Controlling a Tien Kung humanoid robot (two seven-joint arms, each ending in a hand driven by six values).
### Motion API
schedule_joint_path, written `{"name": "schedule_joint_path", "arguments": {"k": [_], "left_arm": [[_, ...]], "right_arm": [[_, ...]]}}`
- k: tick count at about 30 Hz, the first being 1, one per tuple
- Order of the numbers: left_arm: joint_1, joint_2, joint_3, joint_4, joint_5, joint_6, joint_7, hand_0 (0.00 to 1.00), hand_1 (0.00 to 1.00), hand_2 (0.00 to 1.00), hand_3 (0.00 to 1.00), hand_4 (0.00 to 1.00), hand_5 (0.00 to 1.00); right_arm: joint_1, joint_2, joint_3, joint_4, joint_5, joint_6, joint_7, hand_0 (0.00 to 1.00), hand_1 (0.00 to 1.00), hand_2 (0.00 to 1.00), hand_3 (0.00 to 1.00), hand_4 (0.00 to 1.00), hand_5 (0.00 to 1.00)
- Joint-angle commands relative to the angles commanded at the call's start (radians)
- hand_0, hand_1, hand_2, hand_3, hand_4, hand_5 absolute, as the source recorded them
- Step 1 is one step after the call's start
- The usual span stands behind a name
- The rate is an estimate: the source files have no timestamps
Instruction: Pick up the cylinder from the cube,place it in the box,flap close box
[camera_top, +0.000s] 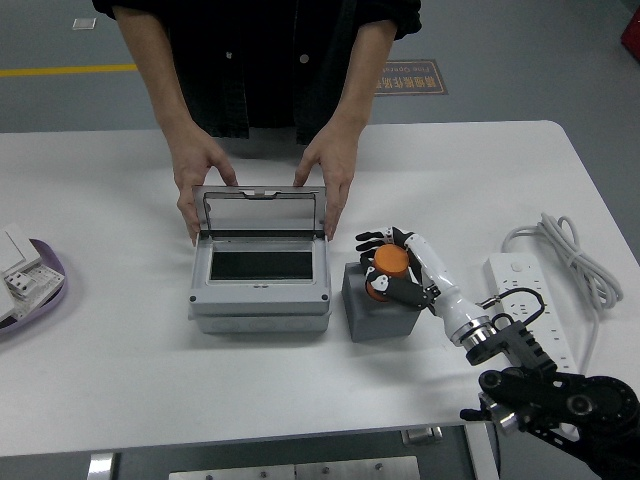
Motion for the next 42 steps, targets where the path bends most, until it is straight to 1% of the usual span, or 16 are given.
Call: {"name": "schedule_joint_path", "arguments": {"k": [4,5,10,11,16,20,21,26,28,29,34,35,38,40,41,42], "left_arm": [[0.0,-0.001,0.001,0.001,-0.003,0.002,-0.001,0.507,0.554,0.562,0.59,0.685,0.251],[0.0,-0.001,0.001,0.001,-0.004,0.002,-0.002,0.507,0.554,0.561,0.59,0.686,0.253],[0.001,-0.001,0.004,0.001,-0.01,0.004,-0.006,0.507,0.554,0.561,0.59,0.686,0.253],[0.001,-0.002,0.004,0.001,-0.01,0.004,-0.006,0.507,0.554,0.562,0.59,0.688,0.253],[0.001,-0.002,0.005,0.0,-0.013,0.003,-0.007,0.507,0.554,0.562,0.59,0.688,0.253],[0.003,-0.001,0.001,0.0,-0.011,0.001,-0.006,0.507,0.555,0.564,0.591,0.69,0.256],[0.004,-0.001,0.0,0.0,-0.011,0.001,-0.006,0.507,0.555,0.564,0.591,0.69,0.256],[0.009,0.001,0.0,0.0,-0.016,-0.002,-0.005,0.508,0.556,0.562,0.59,0.692,0.261],[0.011,0.002,-0.001,-0.001,-0.017,-0.004,-0.005,0.508,0.556,0.562,0.59,0.692,0.261],[0.012,0.002,-0.003,-0.001,-0.017,-0.005,-0.004,0.508,0.557,0.563,0.591,0.695,0.268],[0.017,0.004,-0.014,-0.001,-0.008,-0.012,0.002,0.508,0.557,0.563,0.591,0.695,0.268],[0.017,0.005,-0.018,-0.001,-0.004,-0.014,0.005,0.508,0.559,0.564,0.592,0.7,0.273],[0.018,0.007,-0.034,-0.001,0.013,-0.02,0.014,0.508,0.559,0.564,0.592,0.7,0.273],[0.019,0.009,-0.045,0.0,0.025,-0.023,0.02,0.508,0.559,0.564,0.592,0.7,0.273],[0.02,0.01,-0.05,0.0,0.03,-0.024,0.023,0.508,0.559,0.564,0.592,0.702,0.28],[0.02,0.011,-0.053,0.0,0.034,-0.025,0.025,0.508,0.559,0.564,0.592,0.702,0.28]], "right_arm": [[-0.001,-0.001,0.002,0.005,-0.007,-0.007,0.001,0.738,0.639,0.601,0.631,0.315,0.002],[-0.001,-0.001,0.002,0.006,-0.007,-0.009,0.002,0.733,0.587,0.552,0.538,0.124,0.002],[-0.003,0.0,0.003,0.008,-0.004,-0.015,0.006,0.733,0.587,0.552,0.538,0.124,0.002],[-0.004,0.0,0.004,0.009,-0.005,-0.015,0.006,0.724,0.555,0.53,0.491,0.061,0.002],[-0.012,0.001,0.011,0.01,-0.002,-0.018,0.011,0.724,0.555,0.53,0.491,0.061,0.002],[-0.022,0.001,0.033,0.018,0.003,-0.037,0.018,0.707,0.55,0.535,0.483,0.072,0.002],[-0.026,0.002,0.044,0.024,0.006,-0.046,0.021,0.707,0.55,0.535,0.483,0.072,0.002],[-0.044,0.016,0.119,0.066,0.034,-0.046,0.04,0.699,0.552,0.539,0.478,0.071,0.002],[-0.044,0.027,0.15,0.094,0.02,-0.046,0.03,0.699,0.552,0.539,0.478,0.071,0.002],[-0.042,0.033,0.16,0.106,0.008,-0.046,0.021,0.551,0.518,0.524,0.454,0.096,0.002],[-0.009,0.079,0.189,0.167,-0.104,-0.046,-0.088,0.551,0.518,0.524,0.454,0.096,0.002],[0.0,0.089,0.19,0.173,-0.128,-0.046,-0.113,0.216,0.299,0.445,0.369,0.046,0.002],[0.032,0.126,0.185,0.183,-0.209,-0.041,-0.205,0.216,0.299,0.445,0.369,0.046,0.002],[0.056,0.153,0.178,0.184,-0.261,-0.023,-0.271,0.216,0.299,0.445,0.369,0.046,0.002],[0.067,0.165,0.174,0.183,-0.289,-0.015,-0.307,0.099,0.225,0.412,0.342,0.002,0.002],[0.079,0.178,0.168,0.181,-0.312,-0.01,-0.338,0.099,0.225,0.412,0.342,0.002,0.002]]}}
